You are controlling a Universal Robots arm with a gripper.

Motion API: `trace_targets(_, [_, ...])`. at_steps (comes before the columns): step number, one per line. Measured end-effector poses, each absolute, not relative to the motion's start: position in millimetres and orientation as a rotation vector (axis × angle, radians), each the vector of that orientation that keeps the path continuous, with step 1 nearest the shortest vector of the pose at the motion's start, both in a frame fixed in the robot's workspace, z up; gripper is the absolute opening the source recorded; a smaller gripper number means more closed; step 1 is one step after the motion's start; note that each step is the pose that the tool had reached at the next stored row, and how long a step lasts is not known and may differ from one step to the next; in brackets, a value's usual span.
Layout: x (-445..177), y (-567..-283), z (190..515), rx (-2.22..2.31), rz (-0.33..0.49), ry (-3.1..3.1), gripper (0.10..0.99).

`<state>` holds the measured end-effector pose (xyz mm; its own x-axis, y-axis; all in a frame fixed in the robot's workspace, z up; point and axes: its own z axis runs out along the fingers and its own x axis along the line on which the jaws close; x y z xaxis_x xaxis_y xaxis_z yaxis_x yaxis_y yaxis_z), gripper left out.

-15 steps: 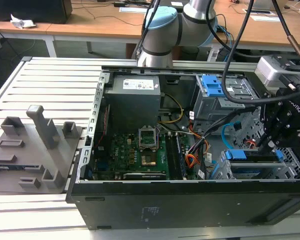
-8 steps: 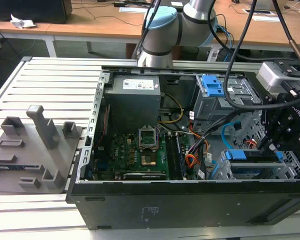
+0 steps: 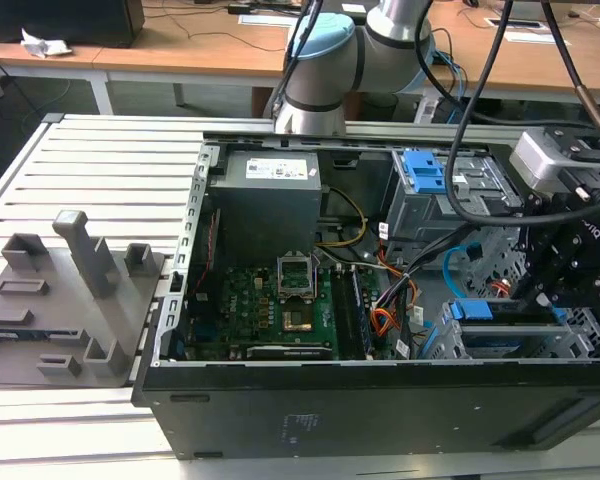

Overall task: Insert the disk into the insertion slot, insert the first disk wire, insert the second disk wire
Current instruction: 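Insert the first disk wire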

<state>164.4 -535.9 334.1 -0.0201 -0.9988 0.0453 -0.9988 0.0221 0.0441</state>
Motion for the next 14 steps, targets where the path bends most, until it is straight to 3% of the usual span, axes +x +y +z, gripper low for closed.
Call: trace_targets(14, [164.4,-535.9,369.8,2.154,0.000,-2.200,0.235])
